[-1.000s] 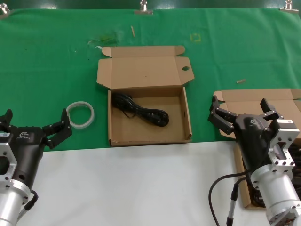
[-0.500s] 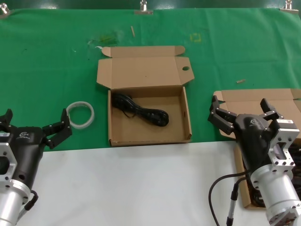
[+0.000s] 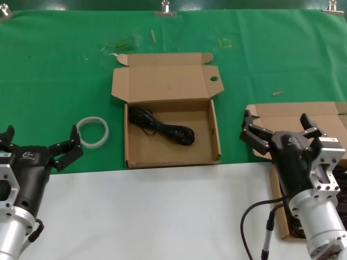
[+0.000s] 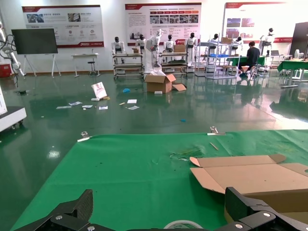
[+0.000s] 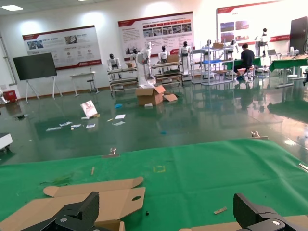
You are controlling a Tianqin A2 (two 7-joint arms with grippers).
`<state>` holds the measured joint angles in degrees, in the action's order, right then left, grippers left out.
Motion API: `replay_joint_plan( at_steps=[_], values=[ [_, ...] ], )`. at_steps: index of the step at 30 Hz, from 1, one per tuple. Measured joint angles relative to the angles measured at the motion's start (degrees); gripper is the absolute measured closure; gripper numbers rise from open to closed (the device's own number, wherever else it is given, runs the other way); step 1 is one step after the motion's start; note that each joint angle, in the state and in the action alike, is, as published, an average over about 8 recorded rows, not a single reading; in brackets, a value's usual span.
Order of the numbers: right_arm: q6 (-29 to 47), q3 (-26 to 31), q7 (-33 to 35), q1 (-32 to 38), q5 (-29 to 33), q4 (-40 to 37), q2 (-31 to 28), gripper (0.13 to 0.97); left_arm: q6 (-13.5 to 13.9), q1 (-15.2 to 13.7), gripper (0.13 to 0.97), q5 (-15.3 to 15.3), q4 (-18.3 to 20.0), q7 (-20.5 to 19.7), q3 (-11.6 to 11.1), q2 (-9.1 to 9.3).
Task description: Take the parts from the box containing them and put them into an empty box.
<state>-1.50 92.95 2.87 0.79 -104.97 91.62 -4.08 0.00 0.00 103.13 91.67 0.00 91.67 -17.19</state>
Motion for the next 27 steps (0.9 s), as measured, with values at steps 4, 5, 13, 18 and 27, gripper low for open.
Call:
replay_joint_plan(
  at_steps=[4,5,13,18,27],
  values=[
    [0.0,0.0,0.0,0.0,0.0,0.0,0.0,0.129,0.0,0.0,0.132,0.0,0.0,0.0,0.0,0.00],
    [0.0,0.0,0.0,0.0,0.0,0.0,0.0,0.129,0.0,0.0,0.132,0.0,0.0,0.0,0.0,0.00],
    [0.0,0.0,0.0,0.0,0.0,0.0,0.0,0.129,0.0,0.0,0.132,0.0,0.0,0.0,0.0,0.00],
    [0.0,0.0,0.0,0.0,0.0,0.0,0.0,0.129,0.0,0.0,0.132,0.0,0.0,0.0,0.0,0.00],
    [0.0,0.0,0.0,0.0,0.0,0.0,0.0,0.129,0.0,0.0,0.132,0.0,0.0,0.0,0.0,0.00]
  ],
)
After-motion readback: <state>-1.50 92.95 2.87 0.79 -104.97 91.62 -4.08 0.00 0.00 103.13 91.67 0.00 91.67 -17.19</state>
